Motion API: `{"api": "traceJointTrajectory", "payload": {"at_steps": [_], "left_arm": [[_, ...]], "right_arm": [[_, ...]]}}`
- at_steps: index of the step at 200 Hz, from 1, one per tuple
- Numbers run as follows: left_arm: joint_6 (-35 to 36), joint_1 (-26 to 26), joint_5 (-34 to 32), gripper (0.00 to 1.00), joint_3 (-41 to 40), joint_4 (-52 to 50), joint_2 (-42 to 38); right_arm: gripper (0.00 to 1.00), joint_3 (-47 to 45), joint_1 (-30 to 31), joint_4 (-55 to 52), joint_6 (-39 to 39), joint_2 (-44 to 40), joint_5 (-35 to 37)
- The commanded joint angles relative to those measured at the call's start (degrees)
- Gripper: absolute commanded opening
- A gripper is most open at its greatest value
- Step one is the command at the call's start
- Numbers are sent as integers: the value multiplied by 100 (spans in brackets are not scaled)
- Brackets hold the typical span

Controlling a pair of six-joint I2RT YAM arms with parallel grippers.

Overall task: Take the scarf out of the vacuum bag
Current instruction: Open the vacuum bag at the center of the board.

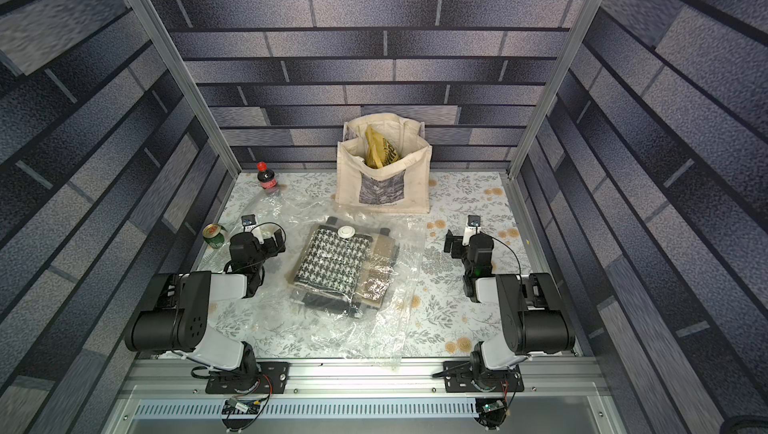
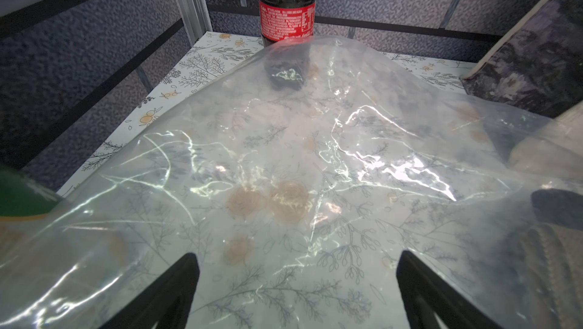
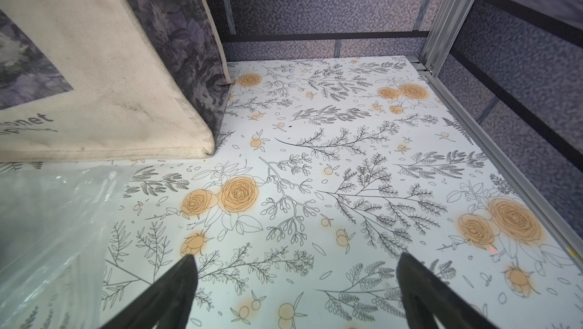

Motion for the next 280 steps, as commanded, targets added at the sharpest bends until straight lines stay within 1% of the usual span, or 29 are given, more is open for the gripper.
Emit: {"api": "traceJointTrajectory", "payload": {"at_steps": [1, 75, 90, 104, 117, 126, 137, 146, 169, 191, 205, 225, 239, 250, 267, 280], "left_arm": [[-97, 39, 114, 100, 52, -37, 11], [-46, -14, 41, 100, 63, -52, 15], [-15, -108, -200, 100, 50, -42, 6], [-58, -85, -212, 100, 139, -238, -37], [-68, -105, -316, 100, 114, -182, -65], [-78, -128, -433, 100, 190, -378, -156], [-114, -160, -600, 100, 448, -1040, -367], [-117, -167, -633, 100, 567, -1327, -485], [-120, -238, -882, 100, 583, -1515, -742], [-280, -276, -1164, 100, 631, -1893, -1115], [-442, -330, -1277, 100, 663, -2091, -1384], [-559, -484, -1579, 100, 872, -2680, -1767], [-651, -515, -1435, 100, 1145, -3372, -2044], [-727, -568, -1310, 100, 1274, -3666, -2239], [-1039, -695, -1350, 100, 1539, -4187, -2612], [-1261, -714, -1014, 100, 1758, -4584, -2848]], "right_arm": [[100, 25, -13, -73, -44, -8, -77], [100, 47, -16, -97, -31, -4, -73], [100, 30, -20, -80, -45, -20, -62], [100, 26, -12, -87, -29, -33, -25], [100, 15, -14, -63, -34, -38, -24], [100, 49, -15, -137, -39, -77, -38], [100, 125, -13, -358, -44, -166, -59], [100, 179, -18, -520, -64, -258, -107], [100, 202, 4, -712, -89, -440, -114], [100, 164, 100, -890, -84, -776, 250], [100, 247, 206, -1391, -71, -1200, 573], [100, 689, 277, -2660, 180, -1815, 713], [100, 1095, 339, -3645, 355, -2112, 694], [100, 1345, 393, -4245, 428, -2282, 668], [100, 1594, 496, -4942, 599, -2599, 734], [100, 1703, 539, -5365, 791, -2893, 617]]}}
